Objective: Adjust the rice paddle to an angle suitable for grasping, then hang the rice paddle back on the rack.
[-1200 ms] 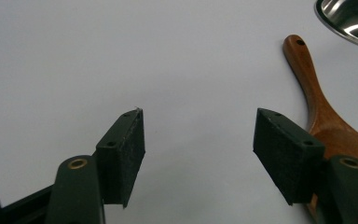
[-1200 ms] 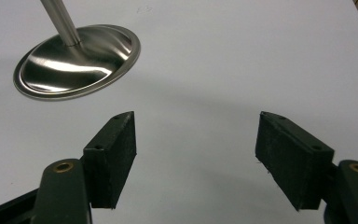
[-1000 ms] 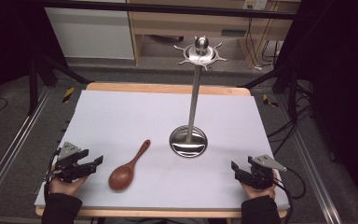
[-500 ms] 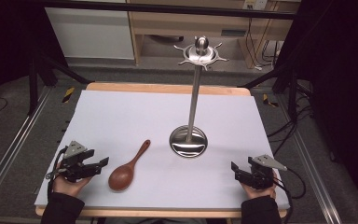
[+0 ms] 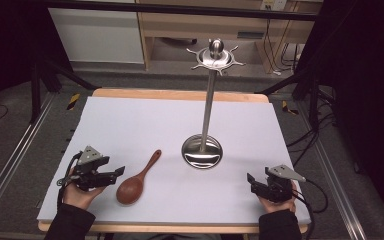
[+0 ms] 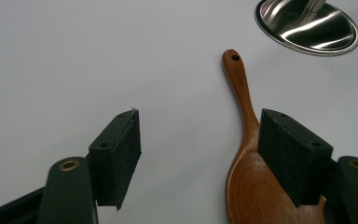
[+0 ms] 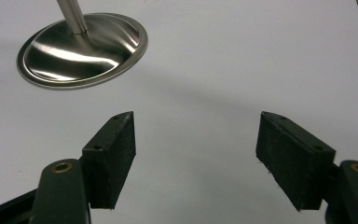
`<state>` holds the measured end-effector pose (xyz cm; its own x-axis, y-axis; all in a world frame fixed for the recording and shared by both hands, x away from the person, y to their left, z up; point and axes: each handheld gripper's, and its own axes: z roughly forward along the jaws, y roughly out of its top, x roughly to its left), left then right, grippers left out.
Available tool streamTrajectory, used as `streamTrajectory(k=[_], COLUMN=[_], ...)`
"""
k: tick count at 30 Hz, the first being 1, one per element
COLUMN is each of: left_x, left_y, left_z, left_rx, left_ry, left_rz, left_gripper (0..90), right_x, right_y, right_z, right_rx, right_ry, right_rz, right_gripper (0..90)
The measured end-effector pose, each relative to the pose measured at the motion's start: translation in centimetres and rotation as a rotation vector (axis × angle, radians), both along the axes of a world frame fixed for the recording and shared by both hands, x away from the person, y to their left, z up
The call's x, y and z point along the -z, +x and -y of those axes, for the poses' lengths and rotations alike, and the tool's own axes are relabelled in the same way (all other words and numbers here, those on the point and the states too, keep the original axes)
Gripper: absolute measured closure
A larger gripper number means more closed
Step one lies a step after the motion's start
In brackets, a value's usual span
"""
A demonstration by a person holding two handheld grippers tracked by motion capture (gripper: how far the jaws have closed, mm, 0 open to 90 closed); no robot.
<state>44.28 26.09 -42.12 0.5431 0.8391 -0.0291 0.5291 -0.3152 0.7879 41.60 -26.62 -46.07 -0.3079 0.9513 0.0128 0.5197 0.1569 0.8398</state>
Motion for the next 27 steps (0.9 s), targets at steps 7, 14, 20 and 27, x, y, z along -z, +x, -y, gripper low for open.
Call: streamTrajectory(k=[7,14,20,27], left_x=[-1.1,-2.0,-2.4,-2.8], left_y=[0.2,0.6,1.0,1.5], left_z=[0.8,1.7,2.3,3.3], left_rx=[0.024,0.050,0.066,0.085], left_ry=[0.007,0.023,0.043,0.078], left_rz=[0.006,0.001,-0.008,-0.025], left_gripper=[28.4,28.0,28.4,29.1], right_x=[0.0,-0.1,-0.1,0.0], right_y=[0.0,-0.1,-0.2,-0.2], right_z=[-0.2,-0.4,-0.4,-0.4], right_rx=[-0.006,-0.013,-0.014,-0.018], right_ry=[-0.008,-0.009,-0.011,-0.016], right_rz=[-0.001,0.000,0.001,0.001], right_gripper=[26.9,26.4,26.9,28.4])
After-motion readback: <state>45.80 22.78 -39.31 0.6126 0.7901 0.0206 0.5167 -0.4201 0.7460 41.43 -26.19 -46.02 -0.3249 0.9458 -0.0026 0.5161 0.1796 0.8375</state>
